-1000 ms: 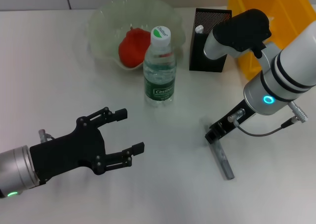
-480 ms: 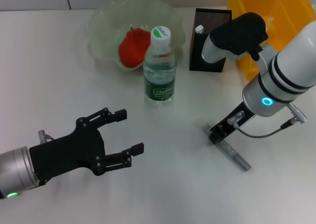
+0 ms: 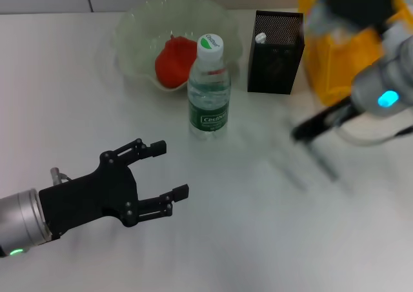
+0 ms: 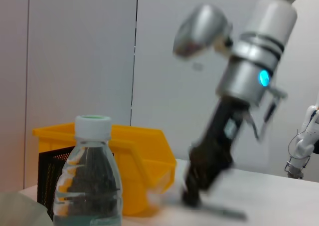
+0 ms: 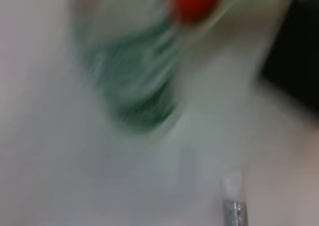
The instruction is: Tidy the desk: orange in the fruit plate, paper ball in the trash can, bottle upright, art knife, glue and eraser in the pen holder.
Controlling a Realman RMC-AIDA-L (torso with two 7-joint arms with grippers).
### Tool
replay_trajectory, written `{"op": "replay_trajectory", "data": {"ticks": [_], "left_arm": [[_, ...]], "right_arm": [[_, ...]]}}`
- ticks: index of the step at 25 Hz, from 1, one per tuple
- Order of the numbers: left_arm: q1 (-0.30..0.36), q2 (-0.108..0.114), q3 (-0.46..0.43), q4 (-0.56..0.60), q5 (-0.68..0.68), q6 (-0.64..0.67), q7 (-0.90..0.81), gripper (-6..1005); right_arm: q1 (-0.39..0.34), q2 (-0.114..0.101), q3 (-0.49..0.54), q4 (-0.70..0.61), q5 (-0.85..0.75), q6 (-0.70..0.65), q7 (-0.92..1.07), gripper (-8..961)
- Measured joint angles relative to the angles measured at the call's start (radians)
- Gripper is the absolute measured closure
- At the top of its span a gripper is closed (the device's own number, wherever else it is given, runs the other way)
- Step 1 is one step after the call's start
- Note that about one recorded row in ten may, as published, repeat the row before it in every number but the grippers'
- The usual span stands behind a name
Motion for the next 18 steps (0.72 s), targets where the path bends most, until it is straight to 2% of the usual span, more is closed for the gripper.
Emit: {"op": "replay_trajectory", "data": {"ticks": [1,2,3,5,6,7,8,9,11,12,13,16,17,18], "left_arm": [[0.000,0.000,0.000,0.000,0.000,0.000,0.000,150],[0.000,-0.001,0.000,0.000,0.000,0.000,0.000,150],[0.000,-0.001,0.000,0.000,0.000,0.000,0.000,150],[0.000,-0.002,0.000,0.000,0.000,0.001,0.000,149],[0.000,-0.002,0.000,0.000,0.000,0.001,0.000,149],[0.000,-0.003,0.000,0.001,0.000,0.002,0.000,149],[0.000,-0.003,0.000,0.001,0.000,0.002,0.000,149],[0.000,-0.003,0.001,0.001,0.000,0.002,0.000,149],[0.000,-0.003,0.001,0.001,0.000,0.002,0.000,150],[0.000,-0.003,0.003,0.001,0.000,0.000,0.000,150],[0.000,-0.004,0.003,0.001,0.000,0.000,0.000,150],[0.000,-0.004,0.004,0.001,0.000,0.000,0.000,149],[-0.001,-0.004,0.005,0.001,0.000,0.000,0.000,149],[-0.002,-0.004,0.006,0.000,0.000,0.000,0.000,149]], "right_arm": [[0.000,0.000,0.000,0.000,0.000,0.000,0.000,810],[-0.066,0.001,0.084,-0.128,0.014,0.030,-0.053,811],[-0.066,0.001,0.084,-0.128,0.014,0.030,-0.053,811],[-0.149,0.003,0.146,-0.238,0.081,0.119,-0.127,812],[-0.198,0.003,0.163,-0.282,0.146,0.196,-0.180,813],[-0.294,0.002,0.174,-0.321,0.317,0.372,-0.323,813],[-0.333,0.002,0.173,-0.314,0.433,0.467,-0.428,814],[-0.333,0.002,0.173,-0.314,0.433,0.467,-0.428,814],[-0.381,0.003,0.166,-0.254,0.690,0.609,-0.665,815],[-0.393,0.005,0.161,-0.138,1.001,0.679,-0.983,815],[-0.393,0.005,0.161,-0.138,1.001,0.679,-0.983,815],[-0.338,0.003,0.170,0.125,1.413,0.648,-1.429,816],[-0.258,0.001,0.188,0.362,1.661,0.543,-1.743,816],[-0.258,0.001,0.188,0.362,1.661,0.543,-1.743,817]]}}
